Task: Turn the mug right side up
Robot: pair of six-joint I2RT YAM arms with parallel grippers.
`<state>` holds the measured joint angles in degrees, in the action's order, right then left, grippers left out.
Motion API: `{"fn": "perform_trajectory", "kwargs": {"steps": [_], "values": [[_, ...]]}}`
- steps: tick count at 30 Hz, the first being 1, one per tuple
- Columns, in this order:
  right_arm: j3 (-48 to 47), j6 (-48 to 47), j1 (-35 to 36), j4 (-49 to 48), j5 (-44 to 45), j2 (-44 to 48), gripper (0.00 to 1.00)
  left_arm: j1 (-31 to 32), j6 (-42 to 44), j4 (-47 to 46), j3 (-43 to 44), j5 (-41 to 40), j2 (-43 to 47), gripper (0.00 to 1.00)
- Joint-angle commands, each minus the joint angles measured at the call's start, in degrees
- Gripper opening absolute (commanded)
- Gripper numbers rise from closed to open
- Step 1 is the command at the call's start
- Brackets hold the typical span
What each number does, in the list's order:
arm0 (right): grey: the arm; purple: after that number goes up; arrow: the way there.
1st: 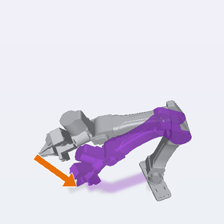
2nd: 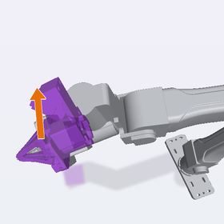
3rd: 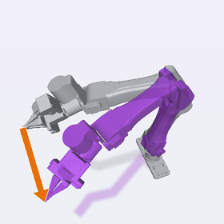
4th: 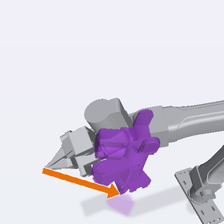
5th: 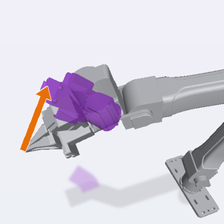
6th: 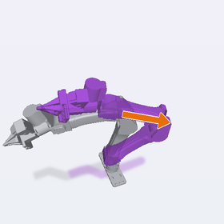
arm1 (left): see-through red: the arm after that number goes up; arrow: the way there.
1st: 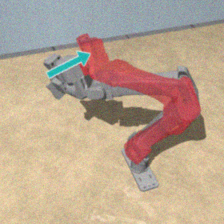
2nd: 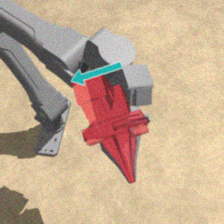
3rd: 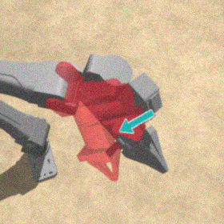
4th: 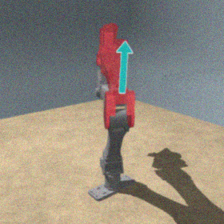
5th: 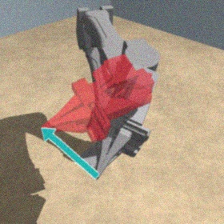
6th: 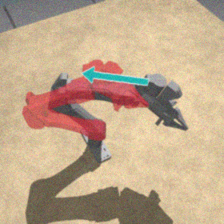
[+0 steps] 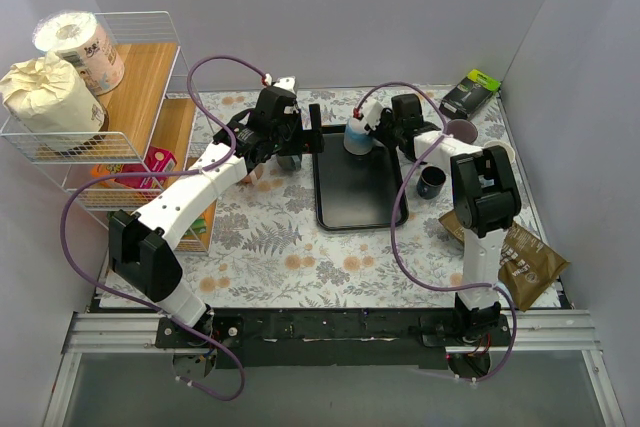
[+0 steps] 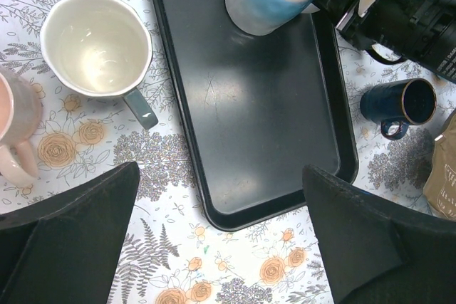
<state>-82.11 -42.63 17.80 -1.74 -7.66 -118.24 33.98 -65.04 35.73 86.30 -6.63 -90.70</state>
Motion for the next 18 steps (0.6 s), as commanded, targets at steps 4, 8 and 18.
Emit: {"fn": "perform_trajectory", "kwargs": {"steps": [4,8,18], "values": [[5.5,3.9,0.3,-7.4,0.6,6.9,0.01,0.0,-0.6,0.0,-0.9,-0.3,2.5,0.98],[10.9,4.6,1.0,-10.7,1.4,10.5,0.01,0.0,-1.1,-0.7,-2.0,0.0,3.1,0.98],[17.1,7.8,2.9,-5.0,-1.5,17.7,0.01,0.0,-1.9,-2.5,-4.5,0.7,4.6,0.98]]}}
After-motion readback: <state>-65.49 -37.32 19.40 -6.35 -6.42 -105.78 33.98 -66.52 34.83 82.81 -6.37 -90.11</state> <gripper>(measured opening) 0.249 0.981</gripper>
